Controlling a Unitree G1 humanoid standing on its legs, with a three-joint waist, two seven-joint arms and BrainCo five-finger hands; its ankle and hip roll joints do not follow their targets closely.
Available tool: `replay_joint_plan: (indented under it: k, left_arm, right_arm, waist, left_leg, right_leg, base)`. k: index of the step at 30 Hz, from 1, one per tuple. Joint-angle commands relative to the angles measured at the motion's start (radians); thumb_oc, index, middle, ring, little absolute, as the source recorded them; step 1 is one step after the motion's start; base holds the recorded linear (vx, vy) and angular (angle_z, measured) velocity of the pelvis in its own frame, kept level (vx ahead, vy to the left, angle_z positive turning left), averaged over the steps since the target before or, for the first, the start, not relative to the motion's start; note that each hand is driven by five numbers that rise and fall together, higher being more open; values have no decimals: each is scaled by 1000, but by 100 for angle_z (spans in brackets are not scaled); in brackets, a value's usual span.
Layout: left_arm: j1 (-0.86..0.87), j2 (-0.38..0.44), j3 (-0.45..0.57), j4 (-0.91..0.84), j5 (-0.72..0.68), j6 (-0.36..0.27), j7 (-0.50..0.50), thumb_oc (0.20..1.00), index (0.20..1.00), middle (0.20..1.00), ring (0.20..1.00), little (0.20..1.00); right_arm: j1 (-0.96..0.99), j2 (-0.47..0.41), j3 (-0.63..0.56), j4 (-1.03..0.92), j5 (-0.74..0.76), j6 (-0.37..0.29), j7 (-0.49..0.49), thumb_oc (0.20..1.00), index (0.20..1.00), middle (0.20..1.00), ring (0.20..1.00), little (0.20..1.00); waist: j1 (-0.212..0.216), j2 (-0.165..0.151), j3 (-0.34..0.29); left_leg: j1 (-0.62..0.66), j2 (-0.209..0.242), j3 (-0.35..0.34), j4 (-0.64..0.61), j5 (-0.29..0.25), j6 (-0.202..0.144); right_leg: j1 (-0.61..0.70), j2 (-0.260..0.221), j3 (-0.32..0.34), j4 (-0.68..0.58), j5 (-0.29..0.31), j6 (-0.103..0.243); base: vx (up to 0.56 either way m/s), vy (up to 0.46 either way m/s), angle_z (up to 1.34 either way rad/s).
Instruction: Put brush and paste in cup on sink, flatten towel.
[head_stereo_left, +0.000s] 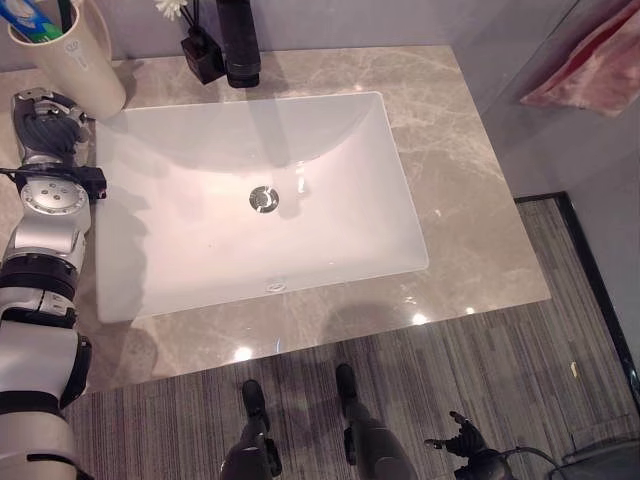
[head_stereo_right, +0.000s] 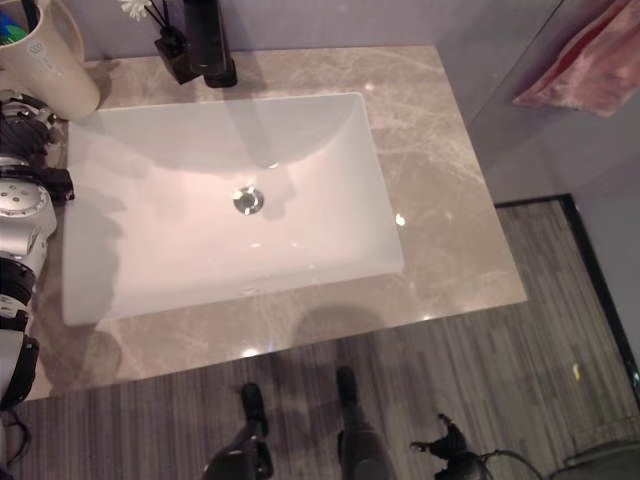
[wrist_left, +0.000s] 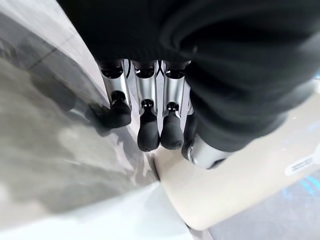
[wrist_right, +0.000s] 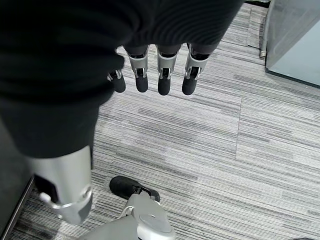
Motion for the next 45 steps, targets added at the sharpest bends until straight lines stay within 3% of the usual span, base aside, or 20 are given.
replay_joint_plan:
  k: [1, 13, 32, 41, 44, 45]
  left_arm:
    - [-126, -12, -21, 116, 13, -5, -1, 200, 200, 200, 200, 200]
    - [-268, 42, -92, 243, 69, 23, 5, 200, 200, 200, 200, 200]
    - [-317, -36, -118, 233, 135, 25, 78, 200, 200, 200, 200, 200]
    - [-122, -61, 13, 152, 168, 25, 132, 200, 200, 200, 200, 200]
    - [6, -53, 84, 17, 215, 17, 167, 200, 200, 200, 200, 200]
    - [110, -50, 150, -87, 236, 11, 189, 200, 200, 200, 200, 200]
  right_arm:
    - [-12, -68, 3, -7, 24, -13, -5, 1000, 1000, 1000, 1000, 1000]
    - [8, -64, 4, -43, 60, -46, -1, 1000, 1000, 1000, 1000, 1000]
    - [19, -49, 31, -41, 49, -60, -16, 1000, 1000, 1000, 1000, 1000]
    - [22, -39, 23, 7, 33, -46, -12, 1000, 1000, 1000, 1000, 1000]
    - [43, -46, -7, 11, 17, -42, -12, 1000, 1000, 1000, 1000, 1000]
    - [54, -42, -26, 15, 11, -38, -8, 1000, 1000, 1000, 1000, 1000]
  waist:
    - [-14, 39, 42]
    - [-39, 17, 27]
    - [-53, -7, 36]
    - [-21, -11, 21]
    - [2, -15, 3]
    - [17, -15, -5]
  left_leg:
    - [10, 27, -68, 11, -21, -29]
    - [-32, 38, -68, 11, -14, -32]
    - [-28, 56, -41, 11, -16, -37]
    - [26, 72, -54, 11, -16, -46]
    - [70, 77, -64, 11, -24, -50]
    - [99, 76, -69, 11, -32, -50]
  right_leg:
    - [34, -89, -68, -3, 112, 85]
    - [-14, -79, -51, -3, 129, 90]
    - [-40, -62, -28, -3, 116, 87]
    - [25, -59, -59, -3, 82, 74]
    - [82, -60, -82, -3, 61, 66]
    - [119, -59, -93, -3, 48, 61]
  base:
    - [0, 0, 0]
    - [0, 0, 0]
    - [-7, -3, -4]
    - [11, -42, -4]
    - [33, -67, -1]
    - [41, -60, 17]
